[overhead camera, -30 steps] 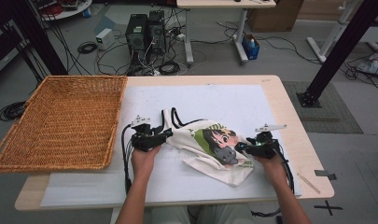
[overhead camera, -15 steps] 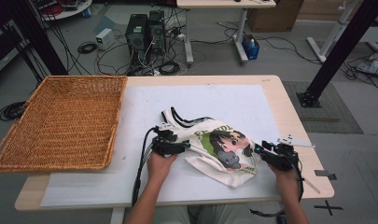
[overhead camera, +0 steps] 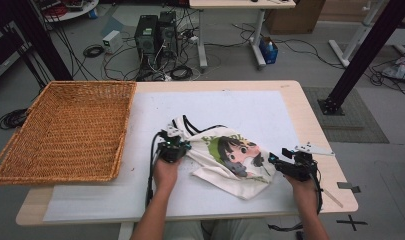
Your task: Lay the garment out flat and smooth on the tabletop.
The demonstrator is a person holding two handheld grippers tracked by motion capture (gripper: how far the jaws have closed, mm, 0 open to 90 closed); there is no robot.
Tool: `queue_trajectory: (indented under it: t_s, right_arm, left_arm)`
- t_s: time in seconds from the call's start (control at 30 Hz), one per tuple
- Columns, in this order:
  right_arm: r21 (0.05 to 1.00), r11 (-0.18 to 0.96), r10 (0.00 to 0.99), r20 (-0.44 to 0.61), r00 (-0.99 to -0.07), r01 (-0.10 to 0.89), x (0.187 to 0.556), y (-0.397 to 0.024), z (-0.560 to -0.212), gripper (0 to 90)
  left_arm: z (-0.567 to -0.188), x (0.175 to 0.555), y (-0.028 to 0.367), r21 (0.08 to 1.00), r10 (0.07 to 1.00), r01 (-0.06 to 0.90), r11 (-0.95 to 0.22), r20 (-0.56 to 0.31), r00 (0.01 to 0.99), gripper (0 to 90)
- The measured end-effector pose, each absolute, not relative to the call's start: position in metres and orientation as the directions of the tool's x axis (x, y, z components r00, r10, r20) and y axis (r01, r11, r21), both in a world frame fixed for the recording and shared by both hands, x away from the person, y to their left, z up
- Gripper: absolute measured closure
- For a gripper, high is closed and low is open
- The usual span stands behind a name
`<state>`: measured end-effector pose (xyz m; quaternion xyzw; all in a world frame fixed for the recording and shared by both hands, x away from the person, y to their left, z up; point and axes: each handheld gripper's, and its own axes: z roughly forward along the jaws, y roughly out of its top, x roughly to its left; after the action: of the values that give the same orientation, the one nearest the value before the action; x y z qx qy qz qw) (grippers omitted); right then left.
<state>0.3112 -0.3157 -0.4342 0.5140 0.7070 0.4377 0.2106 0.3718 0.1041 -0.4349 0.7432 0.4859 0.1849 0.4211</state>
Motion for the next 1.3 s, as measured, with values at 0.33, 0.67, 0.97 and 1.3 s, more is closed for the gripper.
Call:
queue_trajectory:
  t_s: [0.33, 0.67, 0.97, 1.3]
  right_arm:
    - [0.778, 0.211, 0.833, 0.173, -0.525, 0.591, 0.323, -0.269, -0.441, 49.2]
    - [0.761, 0.323, 0.826, 0.063, -0.561, 0.562, 0.318, -0.248, -0.444, 84.2]
    - [0.825, 0.224, 0.824, 0.123, -0.553, 0.518, 0.287, -0.280, -0.419, 47.0]
    - [0.828, 0.119, 0.876, 0.172, -0.450, 0.548, 0.338, -0.287, -0.413, 22.3]
  left_arm:
    - [-0.427, 0.376, 0.153, 0.838, 0.913, 0.542, 0.056, -0.263, 0.312, 77.0]
    - [-0.418, 0.355, 0.137, 0.867, 0.888, 0.497, 0.003, -0.231, 0.397, 61.7]
    - [-0.432, 0.349, 0.096, 0.813, 0.840, 0.565, -0.144, -0.201, 0.504, 56.7]
    - [-0.448, 0.348, 0.068, 0.762, 0.850, 0.567, -0.312, -0.044, 0.526, 86.9]
